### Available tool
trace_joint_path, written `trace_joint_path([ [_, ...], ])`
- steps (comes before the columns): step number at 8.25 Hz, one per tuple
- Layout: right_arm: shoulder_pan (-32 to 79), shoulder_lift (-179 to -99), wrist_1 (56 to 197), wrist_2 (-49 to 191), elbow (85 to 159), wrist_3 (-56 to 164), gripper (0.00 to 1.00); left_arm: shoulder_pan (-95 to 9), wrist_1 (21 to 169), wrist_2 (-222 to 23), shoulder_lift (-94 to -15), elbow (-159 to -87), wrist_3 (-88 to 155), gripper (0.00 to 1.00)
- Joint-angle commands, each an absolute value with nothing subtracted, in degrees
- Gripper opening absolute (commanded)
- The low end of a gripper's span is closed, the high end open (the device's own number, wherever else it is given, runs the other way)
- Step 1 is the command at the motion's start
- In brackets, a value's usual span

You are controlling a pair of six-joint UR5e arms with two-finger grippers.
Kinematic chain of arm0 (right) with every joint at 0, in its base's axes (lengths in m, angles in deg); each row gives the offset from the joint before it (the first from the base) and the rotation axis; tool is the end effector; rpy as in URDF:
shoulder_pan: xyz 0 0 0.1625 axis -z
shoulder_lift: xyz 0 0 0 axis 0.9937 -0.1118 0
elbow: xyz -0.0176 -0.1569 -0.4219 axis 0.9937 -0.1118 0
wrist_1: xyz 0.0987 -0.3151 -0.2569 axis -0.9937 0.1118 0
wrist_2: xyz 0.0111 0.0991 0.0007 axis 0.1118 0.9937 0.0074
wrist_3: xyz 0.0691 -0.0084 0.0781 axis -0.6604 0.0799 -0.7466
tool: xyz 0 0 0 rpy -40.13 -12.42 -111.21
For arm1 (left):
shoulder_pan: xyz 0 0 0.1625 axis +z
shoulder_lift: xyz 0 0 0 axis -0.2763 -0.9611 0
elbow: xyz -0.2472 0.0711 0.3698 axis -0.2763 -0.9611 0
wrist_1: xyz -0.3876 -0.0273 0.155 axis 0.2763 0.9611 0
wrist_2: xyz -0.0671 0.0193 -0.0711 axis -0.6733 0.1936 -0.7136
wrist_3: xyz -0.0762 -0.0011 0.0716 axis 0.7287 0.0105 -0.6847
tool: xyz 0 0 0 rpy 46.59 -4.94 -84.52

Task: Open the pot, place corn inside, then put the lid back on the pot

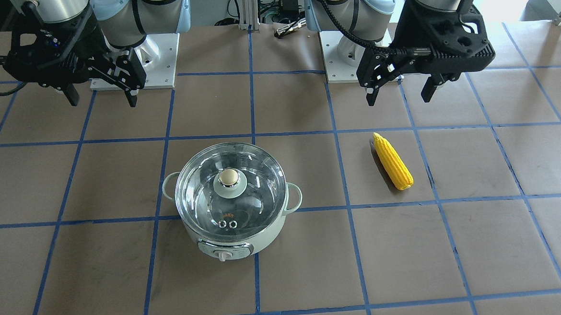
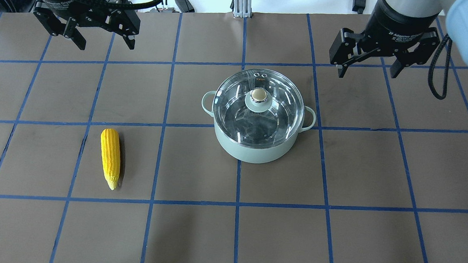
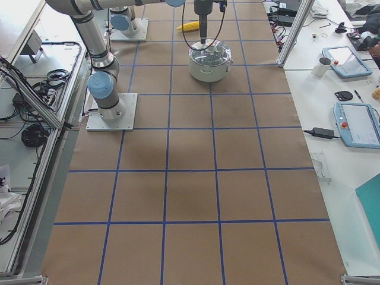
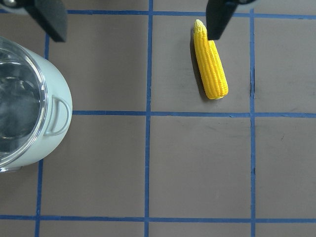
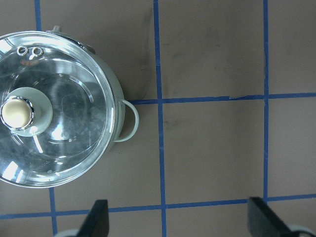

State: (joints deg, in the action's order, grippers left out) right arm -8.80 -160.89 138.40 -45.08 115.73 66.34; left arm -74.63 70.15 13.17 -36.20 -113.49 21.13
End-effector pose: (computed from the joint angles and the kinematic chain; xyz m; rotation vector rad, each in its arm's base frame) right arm 0.1474 -0.4836 0.5471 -0.0503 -3.0841 0.0896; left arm -0.1375 -0.5121 0.5690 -0.0545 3.1232 -0.1560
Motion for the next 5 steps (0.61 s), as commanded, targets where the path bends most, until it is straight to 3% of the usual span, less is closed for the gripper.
trace_joint_path([
  [1,-8.8,-160.8,138.4,-45.1,115.8,67.1,1.0,-74.5,70.0,13.6,-37.3,-113.9,21.1,1.0],
  [5,-8.8,-160.5,138.5,-45.0,115.8,67.8,1.0,-74.3,70.5,13.4,-37.6,-114.3,21.1,1.0],
])
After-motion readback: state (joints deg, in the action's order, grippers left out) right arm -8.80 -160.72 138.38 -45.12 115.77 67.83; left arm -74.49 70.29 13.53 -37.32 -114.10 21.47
